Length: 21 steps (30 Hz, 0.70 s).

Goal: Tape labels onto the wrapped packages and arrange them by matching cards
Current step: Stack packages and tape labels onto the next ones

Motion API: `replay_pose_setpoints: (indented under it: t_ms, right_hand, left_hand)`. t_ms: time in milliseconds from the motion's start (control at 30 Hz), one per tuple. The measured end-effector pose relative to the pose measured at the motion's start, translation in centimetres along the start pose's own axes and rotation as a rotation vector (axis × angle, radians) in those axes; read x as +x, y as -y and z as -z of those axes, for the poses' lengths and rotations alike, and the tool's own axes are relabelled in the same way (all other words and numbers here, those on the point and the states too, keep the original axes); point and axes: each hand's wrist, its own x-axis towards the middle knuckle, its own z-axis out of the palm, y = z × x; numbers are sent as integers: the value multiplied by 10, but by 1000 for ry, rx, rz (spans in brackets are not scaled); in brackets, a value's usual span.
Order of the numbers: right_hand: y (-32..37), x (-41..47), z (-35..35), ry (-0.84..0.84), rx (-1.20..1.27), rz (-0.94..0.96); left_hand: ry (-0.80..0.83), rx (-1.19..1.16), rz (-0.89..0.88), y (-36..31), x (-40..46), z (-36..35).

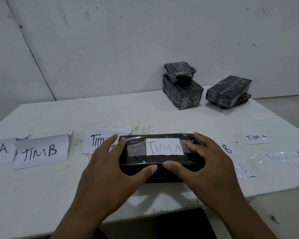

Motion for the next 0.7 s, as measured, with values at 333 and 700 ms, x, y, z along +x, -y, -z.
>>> replay_pose_setpoints:
  t_ms: [333, 700]
  right_hand:
    - [-15, 1, -3, -7, 360, -79]
    - [-22, 19, -17, 432, -140, 151]
  left_hand:
    - [80, -189, -216, 34, 32, 3]
    - [-301, -252, -115, 78, 15, 56]
